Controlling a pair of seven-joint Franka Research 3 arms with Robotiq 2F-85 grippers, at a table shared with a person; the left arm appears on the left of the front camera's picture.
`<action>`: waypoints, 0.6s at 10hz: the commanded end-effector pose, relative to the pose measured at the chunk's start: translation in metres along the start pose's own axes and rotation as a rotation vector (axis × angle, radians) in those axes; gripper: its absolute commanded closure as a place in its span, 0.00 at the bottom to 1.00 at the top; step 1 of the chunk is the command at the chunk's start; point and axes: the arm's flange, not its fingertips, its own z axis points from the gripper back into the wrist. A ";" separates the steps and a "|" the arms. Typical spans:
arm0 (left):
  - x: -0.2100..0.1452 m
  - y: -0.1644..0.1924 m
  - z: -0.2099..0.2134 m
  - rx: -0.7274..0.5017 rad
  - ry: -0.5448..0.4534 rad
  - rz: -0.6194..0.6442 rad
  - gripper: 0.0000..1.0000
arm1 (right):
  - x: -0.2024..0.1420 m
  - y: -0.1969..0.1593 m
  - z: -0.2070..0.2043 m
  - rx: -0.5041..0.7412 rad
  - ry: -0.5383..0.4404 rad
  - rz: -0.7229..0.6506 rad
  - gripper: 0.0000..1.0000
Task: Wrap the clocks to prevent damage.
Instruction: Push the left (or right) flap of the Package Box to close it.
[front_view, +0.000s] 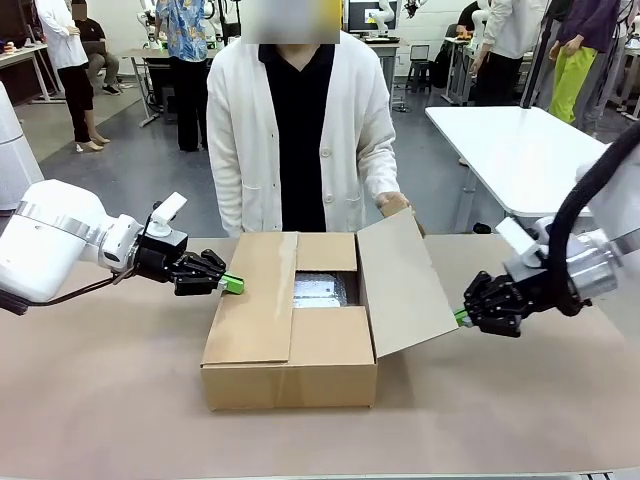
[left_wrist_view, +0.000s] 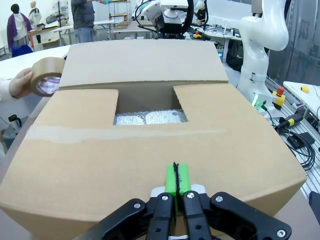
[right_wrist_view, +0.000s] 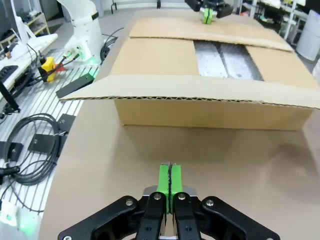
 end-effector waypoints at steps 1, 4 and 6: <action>-0.003 0.001 -0.002 0.004 0.002 0.005 0.95 | 0.006 -0.015 -0.022 -0.019 -0.008 0.040 0.96; -0.003 0.001 -0.002 0.004 0.002 0.005 0.95 | 0.037 -0.017 -0.043 -0.018 -0.082 0.105 0.96; -0.003 0.001 -0.002 0.004 0.002 0.005 0.95 | 0.061 -0.021 -0.054 -0.029 -0.139 0.147 0.96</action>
